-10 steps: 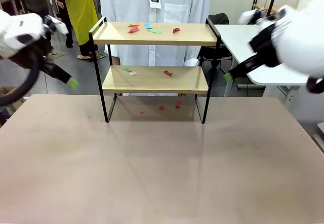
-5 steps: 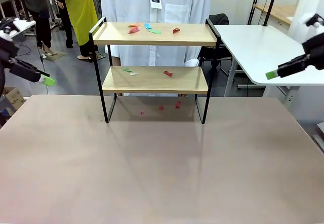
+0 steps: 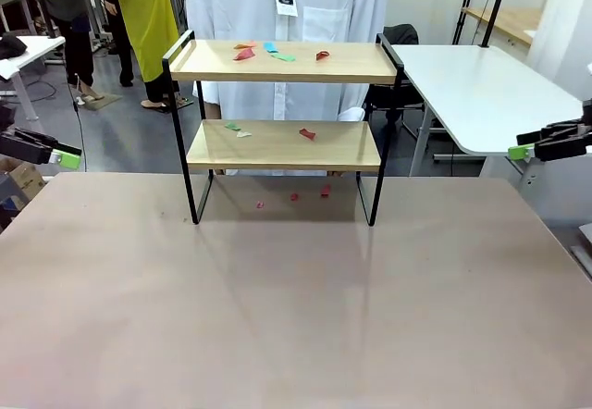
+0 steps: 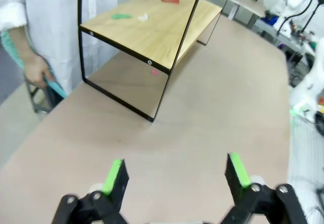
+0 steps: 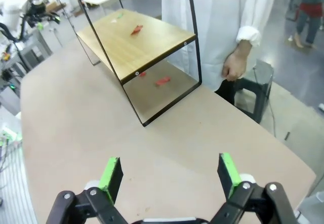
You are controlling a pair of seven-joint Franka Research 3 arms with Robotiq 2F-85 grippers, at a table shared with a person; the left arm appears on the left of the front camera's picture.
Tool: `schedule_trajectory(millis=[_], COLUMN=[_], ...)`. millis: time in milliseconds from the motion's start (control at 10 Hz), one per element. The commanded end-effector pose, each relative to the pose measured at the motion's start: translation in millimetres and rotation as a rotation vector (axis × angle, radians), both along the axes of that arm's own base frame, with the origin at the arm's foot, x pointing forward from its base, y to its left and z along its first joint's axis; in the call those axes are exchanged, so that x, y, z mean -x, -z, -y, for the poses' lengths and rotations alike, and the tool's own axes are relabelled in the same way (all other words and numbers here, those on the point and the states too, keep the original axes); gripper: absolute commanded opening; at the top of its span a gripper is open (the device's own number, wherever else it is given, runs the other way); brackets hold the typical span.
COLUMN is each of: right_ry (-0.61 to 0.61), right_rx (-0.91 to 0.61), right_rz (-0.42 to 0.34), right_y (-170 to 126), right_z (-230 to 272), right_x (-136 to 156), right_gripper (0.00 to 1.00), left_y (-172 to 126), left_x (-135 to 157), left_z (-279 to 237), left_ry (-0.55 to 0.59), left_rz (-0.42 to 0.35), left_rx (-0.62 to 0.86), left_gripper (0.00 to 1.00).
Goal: Clean the shelf.
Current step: Pick up the Duster handed by the human.
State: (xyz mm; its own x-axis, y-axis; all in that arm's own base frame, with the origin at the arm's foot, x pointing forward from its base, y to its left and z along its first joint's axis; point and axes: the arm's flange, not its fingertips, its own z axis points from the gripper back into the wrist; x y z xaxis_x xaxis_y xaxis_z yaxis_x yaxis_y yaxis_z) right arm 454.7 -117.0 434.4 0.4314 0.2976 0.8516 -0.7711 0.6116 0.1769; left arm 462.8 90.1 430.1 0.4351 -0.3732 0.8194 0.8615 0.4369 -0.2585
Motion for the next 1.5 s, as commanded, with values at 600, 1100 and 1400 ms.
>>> schedule_trajectory(millis=[600, 1100, 1400], right_ry=[-0.065, -0.104, -0.085], right_rx=[-0.001, -0.151, -0.178], right_rz=[0.067, 0.247, 0.297], right_y=[7.3, 26.9, 35.3], right_z=[11.5, 54.3, 74.9], right_x=[-14.7, -49.6, -69.2], right_gripper=[1.0, 1.0, 1.0], left_y=[9.9, 37.7, 53.1], left_x=[-22.3, -49.4, -64.7], left_z=[-9.9, -36.3, -45.2], left_ry=[0.083, 0.183, 0.163], left_rz=[0.143, 0.311, 0.362], left_rx=[0.129, 0.23, 0.218], left_gripper=[1.0, 1.0, 1.0])
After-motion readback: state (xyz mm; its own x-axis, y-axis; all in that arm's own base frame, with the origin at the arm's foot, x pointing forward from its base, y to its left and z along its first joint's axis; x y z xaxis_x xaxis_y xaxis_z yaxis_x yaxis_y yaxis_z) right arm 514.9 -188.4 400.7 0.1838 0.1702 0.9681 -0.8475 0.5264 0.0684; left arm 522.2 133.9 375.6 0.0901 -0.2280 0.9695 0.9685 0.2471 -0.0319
